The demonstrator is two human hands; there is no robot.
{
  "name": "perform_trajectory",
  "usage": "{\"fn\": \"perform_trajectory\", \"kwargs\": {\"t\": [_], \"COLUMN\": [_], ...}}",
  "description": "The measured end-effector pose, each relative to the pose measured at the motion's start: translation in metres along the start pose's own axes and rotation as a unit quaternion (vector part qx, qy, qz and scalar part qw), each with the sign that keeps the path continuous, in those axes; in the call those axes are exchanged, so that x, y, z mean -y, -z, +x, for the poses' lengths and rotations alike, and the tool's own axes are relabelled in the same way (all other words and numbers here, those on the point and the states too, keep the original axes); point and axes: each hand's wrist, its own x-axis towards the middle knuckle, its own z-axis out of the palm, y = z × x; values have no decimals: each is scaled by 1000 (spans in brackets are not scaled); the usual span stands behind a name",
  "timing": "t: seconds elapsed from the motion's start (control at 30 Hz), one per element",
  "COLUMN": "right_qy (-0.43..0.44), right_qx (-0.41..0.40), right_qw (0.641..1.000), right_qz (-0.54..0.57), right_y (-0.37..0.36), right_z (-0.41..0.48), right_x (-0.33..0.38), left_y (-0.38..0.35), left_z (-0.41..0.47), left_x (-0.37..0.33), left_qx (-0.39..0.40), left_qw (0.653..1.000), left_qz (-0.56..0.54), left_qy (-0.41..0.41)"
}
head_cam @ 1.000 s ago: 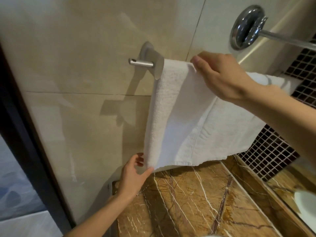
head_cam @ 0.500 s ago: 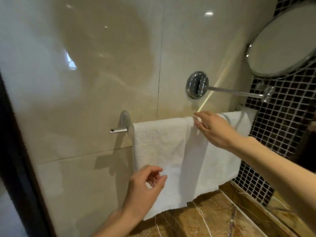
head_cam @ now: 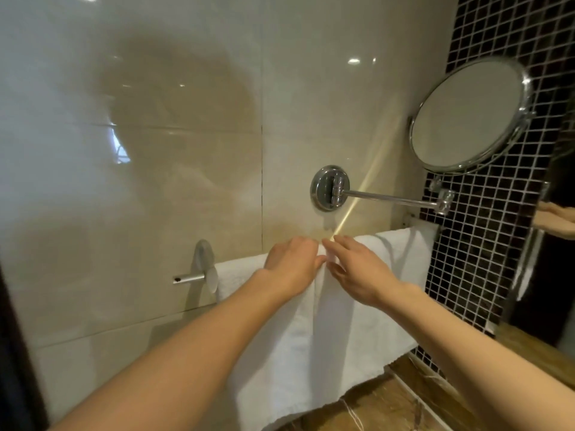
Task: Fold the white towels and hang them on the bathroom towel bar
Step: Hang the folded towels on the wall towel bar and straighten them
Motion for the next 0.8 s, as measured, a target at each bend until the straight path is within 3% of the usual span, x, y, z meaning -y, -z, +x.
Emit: {"fn": "perform_trajectory", "kwargs": {"t": [0.47, 0.8], "right_qy": [-20, -115], "right_qx": [26, 54], "right_qw": [996, 992], "right_qz": [82, 24], "right_y": [7, 19], "right_z": [-1, -19], "right_x": [-20, -92], "left_y": [-6, -18], "left_z": [18, 47], "left_x": [-3, -20], "left_qx": [5, 47], "left_qw": [1000, 997], "left_qz": [4, 53], "left_qy": [-10, -30]}}
